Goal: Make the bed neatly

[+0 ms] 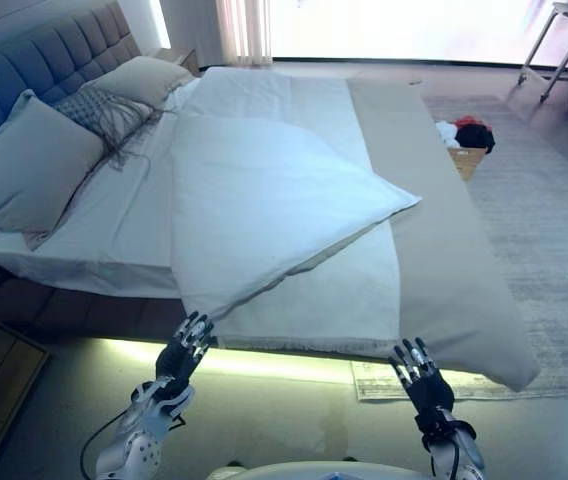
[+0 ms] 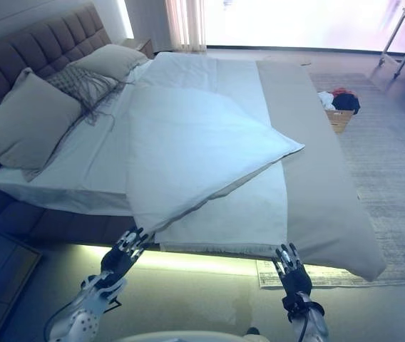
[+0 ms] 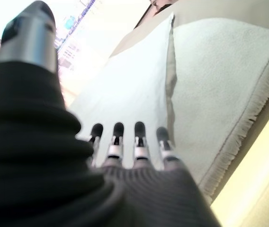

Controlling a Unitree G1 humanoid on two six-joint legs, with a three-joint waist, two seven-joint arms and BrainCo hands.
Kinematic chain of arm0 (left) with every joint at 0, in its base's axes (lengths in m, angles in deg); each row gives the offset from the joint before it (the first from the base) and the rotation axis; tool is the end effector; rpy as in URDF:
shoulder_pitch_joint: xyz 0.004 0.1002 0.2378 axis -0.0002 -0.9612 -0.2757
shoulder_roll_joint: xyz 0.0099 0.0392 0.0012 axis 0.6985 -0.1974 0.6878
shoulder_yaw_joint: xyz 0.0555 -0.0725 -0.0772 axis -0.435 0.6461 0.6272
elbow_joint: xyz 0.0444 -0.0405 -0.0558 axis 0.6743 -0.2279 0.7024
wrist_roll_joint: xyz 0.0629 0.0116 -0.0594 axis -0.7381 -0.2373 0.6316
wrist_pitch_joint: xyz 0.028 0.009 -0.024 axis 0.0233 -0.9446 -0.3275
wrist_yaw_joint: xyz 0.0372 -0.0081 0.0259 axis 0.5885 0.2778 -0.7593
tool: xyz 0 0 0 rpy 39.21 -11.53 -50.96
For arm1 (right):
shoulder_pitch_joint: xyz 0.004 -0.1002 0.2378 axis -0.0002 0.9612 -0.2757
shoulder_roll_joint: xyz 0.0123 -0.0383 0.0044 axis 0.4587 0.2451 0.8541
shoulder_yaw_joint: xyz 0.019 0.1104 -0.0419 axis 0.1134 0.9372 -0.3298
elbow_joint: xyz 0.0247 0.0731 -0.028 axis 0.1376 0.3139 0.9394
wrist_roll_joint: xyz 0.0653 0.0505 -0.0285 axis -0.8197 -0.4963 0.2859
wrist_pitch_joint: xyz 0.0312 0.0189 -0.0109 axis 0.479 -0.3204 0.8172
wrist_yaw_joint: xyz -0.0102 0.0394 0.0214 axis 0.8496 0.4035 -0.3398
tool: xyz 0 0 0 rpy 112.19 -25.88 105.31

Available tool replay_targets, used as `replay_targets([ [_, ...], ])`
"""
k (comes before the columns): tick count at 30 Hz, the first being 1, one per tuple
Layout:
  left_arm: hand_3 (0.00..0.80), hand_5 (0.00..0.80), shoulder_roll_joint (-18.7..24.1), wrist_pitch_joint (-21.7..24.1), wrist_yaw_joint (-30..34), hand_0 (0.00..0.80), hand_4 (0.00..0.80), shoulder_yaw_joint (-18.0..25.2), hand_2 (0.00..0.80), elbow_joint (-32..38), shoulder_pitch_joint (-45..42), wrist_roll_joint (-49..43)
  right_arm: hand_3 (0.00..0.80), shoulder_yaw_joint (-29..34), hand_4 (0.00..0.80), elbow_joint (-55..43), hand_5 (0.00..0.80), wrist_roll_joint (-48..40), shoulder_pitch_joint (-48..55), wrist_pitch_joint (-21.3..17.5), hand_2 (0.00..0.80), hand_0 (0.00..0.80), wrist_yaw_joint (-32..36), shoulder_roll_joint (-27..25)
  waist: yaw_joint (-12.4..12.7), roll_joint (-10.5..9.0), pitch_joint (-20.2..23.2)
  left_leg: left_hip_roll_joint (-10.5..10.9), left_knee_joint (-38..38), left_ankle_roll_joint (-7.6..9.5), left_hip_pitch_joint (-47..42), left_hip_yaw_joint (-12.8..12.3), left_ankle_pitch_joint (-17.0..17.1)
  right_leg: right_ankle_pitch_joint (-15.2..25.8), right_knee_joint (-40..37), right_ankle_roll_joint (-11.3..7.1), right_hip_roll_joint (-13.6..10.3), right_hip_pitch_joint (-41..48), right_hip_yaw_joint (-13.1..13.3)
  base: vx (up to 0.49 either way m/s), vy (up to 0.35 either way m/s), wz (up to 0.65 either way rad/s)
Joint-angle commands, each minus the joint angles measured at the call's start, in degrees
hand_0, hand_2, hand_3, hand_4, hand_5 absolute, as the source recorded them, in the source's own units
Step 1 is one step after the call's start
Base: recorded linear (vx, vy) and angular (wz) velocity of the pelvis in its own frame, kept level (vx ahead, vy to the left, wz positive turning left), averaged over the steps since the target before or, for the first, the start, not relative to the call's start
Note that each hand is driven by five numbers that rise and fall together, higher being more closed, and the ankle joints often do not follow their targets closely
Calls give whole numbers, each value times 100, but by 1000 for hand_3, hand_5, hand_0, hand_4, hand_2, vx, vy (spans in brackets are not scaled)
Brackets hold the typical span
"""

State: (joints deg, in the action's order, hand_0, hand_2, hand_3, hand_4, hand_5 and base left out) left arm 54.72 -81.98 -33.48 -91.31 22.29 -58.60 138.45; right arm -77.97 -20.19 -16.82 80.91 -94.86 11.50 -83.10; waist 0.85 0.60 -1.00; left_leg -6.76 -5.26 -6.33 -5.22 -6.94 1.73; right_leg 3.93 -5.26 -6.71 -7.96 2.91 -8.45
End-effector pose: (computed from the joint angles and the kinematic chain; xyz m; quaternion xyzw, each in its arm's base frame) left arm 0.1210 0.2216 -0.0337 -0.2736 0.2095 0.0113 0.9387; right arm 0.0811 -0.2200 -0.0593 0.3454 0.1866 -0.1095 0.9132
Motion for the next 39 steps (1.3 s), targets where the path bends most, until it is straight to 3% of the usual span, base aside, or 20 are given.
replay_targets([
  [1, 0, 0, 159, 169, 158, 0, 0, 156, 0, 248, 205, 176, 0, 90, 0, -347, 0, 42, -170, -161, 0, 0, 115, 61, 25, -147, -3, 94, 113, 138, 121, -73, 4, 117, 78, -263, -149, 31, -183, 0, 0, 0],
  [17, 0, 0, 148, 258, 362, 0, 0, 123, 0, 248, 214, 260, 0, 80, 0, -295, 0, -6, -191, -220, 0, 0, 96, 70, 46, -143, -2, 113, 71, 138, 89, -57, 8, 157, 55, -271, -148, 34, -233, 0, 0, 0],
  [22, 0, 0, 167, 243, 418, 0, 0, 210, 0, 264, 129, 253, 0, 101, 0, -269, 0, 44, -201, -58, 0, 0, 119, 49, 50, -172, -6, 42, 295, 89, 73, -96, -65, 150, 98, -251, -149, 27, -193, 0, 0, 0],
  [30, 0, 0, 154, 119, 538, 0, 0, 220, 0, 208, -165, 466, 0, 167, 0, -409, 0, 60, -116, -117, 0, 0, 126, -106, 29, -212, -69, -102, 423, 46, 143, 8, -16, 95, 142, -70, 115, 16, -118, -22, -45, 1],
  [35, 0, 0, 128, 278, 565, 0, 0, 60, 0, 94, -132, 573, 0, 261, 0, -518, 0, 3, -124, 84, 0, 0, 46, -387, 32, -241, -210, -171, 1229, -74, 458, 413, 73, 92, 157, 63, 263, -13, 18, -28, -53, 0],
  [37, 0, 0, 115, 295, 669, 0, 0, 88, 0, 79, -127, 632, 0, 291, 0, -486, 0, -111, -133, 110, 0, 0, 49, -441, 57, -233, -288, -59, 1645, -68, 646, 446, 140, 126, 130, 93, 266, 15, 14, 13, 3, -11],
  [39, 0, 0, 86, 318, 659, 0, 0, 84, 0, 150, -153, 564, 0, 262, 0, -427, 0, -157, -191, 52, 0, 0, 71, -426, 88, -194, -319, 115, 1480, 57, 660, 518, -10, 142, 165, 53, 202, -24, 72, 48, 115, -20],
])
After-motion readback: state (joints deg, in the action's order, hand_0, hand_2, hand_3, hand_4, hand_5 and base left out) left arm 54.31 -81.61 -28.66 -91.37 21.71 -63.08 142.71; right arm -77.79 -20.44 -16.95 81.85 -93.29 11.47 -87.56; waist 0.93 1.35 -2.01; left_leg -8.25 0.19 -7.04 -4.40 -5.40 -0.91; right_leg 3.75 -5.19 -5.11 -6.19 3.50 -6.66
